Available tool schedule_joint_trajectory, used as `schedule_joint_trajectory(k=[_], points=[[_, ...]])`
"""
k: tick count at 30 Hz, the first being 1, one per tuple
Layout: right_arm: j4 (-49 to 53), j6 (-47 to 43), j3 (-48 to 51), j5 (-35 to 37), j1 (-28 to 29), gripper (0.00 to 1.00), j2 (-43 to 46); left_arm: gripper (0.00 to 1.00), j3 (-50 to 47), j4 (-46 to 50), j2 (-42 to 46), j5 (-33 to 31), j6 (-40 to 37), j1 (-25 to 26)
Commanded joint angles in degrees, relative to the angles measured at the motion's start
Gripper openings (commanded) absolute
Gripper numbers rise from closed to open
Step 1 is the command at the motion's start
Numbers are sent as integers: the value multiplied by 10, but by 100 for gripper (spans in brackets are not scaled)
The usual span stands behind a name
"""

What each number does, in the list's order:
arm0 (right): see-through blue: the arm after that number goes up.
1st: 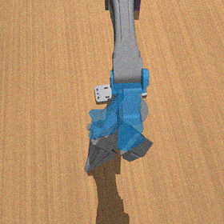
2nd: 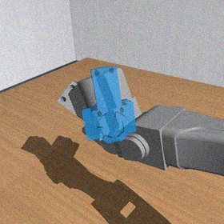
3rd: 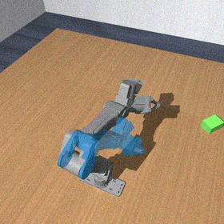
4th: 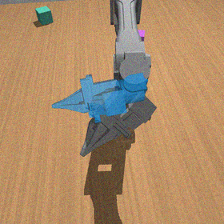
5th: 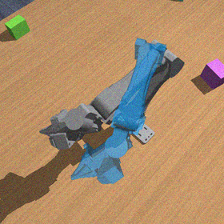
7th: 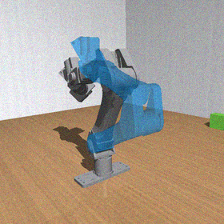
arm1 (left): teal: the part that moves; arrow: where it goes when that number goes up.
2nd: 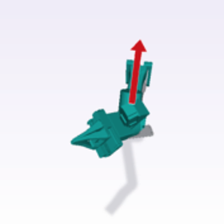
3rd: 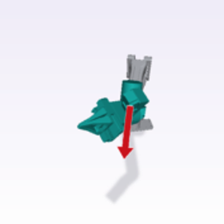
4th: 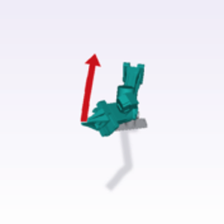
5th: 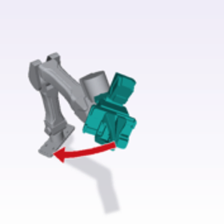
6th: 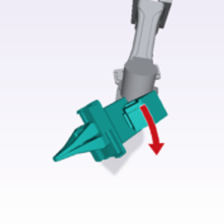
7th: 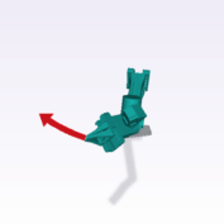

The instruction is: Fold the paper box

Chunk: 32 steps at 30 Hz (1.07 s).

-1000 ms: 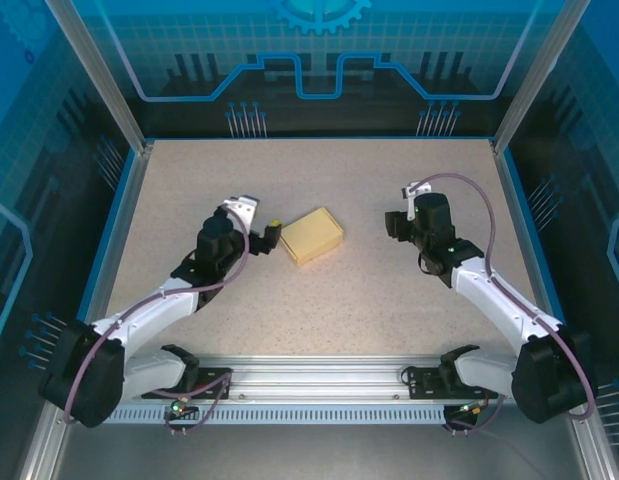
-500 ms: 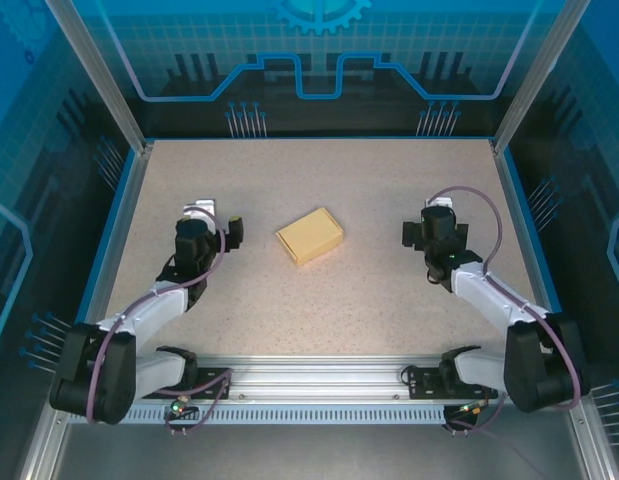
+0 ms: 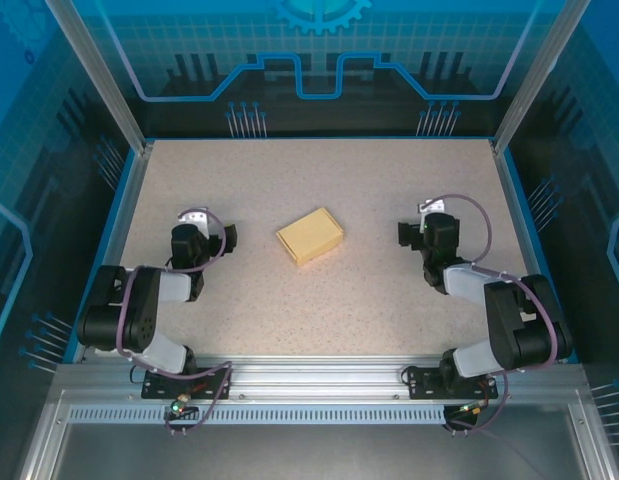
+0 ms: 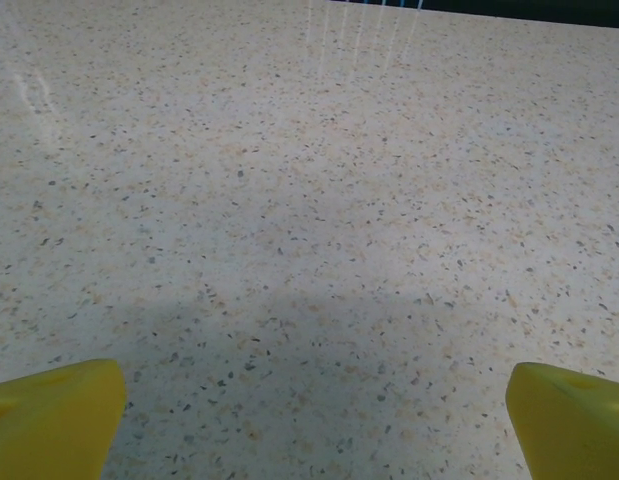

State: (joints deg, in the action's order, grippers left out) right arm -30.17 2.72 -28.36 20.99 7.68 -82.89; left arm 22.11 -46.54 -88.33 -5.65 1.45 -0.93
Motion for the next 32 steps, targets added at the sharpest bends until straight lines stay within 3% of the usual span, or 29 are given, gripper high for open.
schedule_joint_trajectory(k=[1, 32], points=[[-75, -2, 15, -63, -26, 100, -11, 99, -8, -69, -3, 33, 1, -4], [-63, -11, 3, -67, -21, 100, -17, 99, -8, -69, -3, 35, -1, -2]])
